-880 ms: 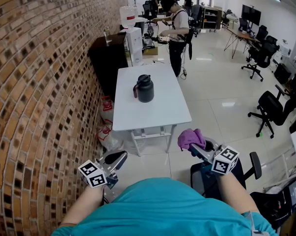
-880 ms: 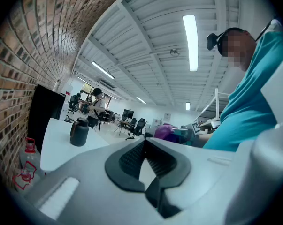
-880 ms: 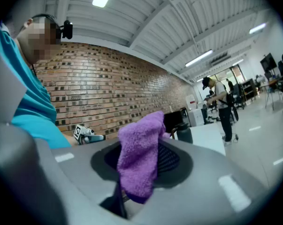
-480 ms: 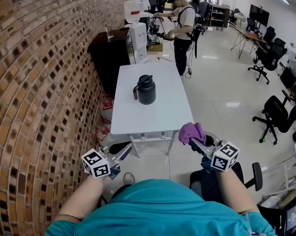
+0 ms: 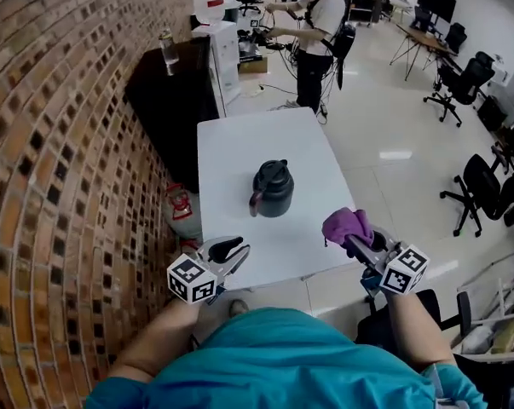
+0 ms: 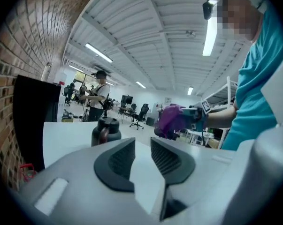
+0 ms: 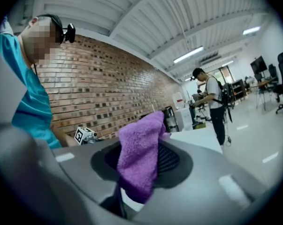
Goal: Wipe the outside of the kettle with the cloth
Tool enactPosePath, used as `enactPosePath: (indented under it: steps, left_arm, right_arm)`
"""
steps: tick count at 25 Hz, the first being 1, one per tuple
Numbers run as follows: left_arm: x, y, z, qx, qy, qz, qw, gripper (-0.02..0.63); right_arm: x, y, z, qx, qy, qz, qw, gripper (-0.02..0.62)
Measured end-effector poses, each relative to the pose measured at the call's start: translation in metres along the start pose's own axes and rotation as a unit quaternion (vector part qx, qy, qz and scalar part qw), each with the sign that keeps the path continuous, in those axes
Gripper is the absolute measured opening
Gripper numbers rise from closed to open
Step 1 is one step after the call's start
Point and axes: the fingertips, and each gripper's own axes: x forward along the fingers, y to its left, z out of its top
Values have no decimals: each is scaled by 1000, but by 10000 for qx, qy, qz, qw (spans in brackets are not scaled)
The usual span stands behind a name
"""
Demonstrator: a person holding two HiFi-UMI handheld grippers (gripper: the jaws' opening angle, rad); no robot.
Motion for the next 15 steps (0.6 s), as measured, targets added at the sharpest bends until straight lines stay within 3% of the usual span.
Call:
enactPosePath:
  steps: [4, 8, 13, 15]
  left_arm:
    - [43, 64, -17, -162, 701, 168, 9973, 191]
    - [99, 99, -21, -118, 1099, 363, 9932, 271]
    - [131, 114, -51, 79, 1779, 742, 9812, 290]
    - [139, 119, -52, 123, 1822, 863, 9794, 253]
  right_arm:
    - [29, -26, 7, 111, 162, -156, 9997, 120]
    - [47, -67, 13, 54, 278, 29, 9996, 120]
    - [58, -104, 8, 147, 566, 548, 9968, 120]
    - [62, -116, 9, 136, 667, 669, 9954, 120]
